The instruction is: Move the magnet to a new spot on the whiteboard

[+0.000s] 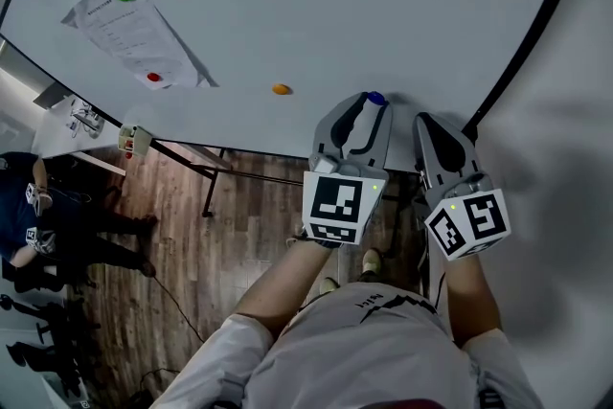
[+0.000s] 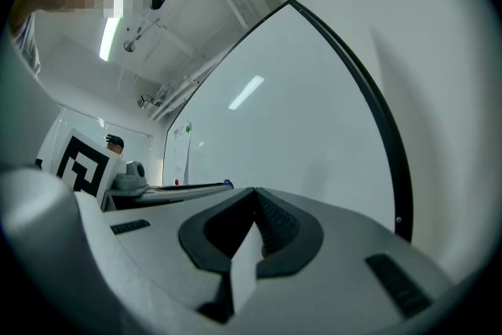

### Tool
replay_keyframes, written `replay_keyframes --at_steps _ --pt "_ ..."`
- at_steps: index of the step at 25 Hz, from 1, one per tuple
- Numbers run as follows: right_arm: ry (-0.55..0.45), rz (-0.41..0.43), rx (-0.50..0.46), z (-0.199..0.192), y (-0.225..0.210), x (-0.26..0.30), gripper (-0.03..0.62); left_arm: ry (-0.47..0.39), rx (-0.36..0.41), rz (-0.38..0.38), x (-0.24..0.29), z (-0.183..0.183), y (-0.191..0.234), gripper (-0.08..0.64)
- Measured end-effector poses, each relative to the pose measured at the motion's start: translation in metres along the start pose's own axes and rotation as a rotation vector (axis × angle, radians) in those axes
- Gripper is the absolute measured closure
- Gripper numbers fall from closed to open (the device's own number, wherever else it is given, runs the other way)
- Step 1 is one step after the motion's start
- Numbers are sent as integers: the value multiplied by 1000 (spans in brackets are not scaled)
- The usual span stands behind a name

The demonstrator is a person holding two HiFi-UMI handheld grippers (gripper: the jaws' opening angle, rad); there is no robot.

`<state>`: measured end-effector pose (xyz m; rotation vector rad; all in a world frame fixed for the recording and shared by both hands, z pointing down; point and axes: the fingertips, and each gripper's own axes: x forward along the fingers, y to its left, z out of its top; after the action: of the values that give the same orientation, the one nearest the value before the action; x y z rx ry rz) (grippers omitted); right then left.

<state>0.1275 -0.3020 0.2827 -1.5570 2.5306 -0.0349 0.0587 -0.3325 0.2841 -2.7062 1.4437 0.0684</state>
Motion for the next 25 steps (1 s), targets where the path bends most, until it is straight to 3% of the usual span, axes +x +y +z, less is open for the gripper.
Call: replay_keyframes --at_steps 25 --pt "-26 62 18 0 -23 16 580 -7 62 70 36 2 2 433"
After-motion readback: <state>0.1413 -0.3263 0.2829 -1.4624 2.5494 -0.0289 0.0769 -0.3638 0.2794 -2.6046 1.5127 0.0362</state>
